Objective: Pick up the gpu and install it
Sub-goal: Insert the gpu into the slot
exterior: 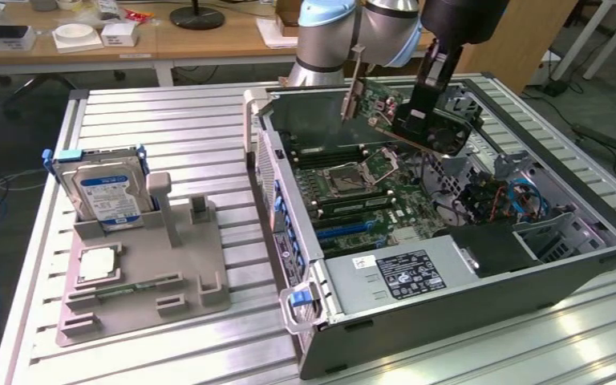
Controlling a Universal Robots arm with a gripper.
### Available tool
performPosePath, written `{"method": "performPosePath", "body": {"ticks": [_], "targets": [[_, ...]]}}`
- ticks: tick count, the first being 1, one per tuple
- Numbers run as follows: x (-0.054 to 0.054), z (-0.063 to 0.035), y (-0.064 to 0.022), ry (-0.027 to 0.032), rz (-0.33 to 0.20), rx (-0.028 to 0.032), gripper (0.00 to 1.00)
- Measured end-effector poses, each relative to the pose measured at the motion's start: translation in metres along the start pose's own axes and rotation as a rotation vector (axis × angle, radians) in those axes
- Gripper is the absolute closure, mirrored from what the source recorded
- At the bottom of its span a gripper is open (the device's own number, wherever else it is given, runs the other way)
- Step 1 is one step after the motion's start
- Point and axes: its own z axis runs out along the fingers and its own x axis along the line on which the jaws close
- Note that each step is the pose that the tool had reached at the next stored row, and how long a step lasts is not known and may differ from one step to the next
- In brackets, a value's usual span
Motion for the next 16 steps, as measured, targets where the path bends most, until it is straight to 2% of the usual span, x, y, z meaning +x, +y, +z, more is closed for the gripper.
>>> {"method": "performPosePath", "body": {"ticks": [16], "targets": [[0.0, 0.0, 0.0, 0.0008, -0.138, -0.0061, 0.73]]}}
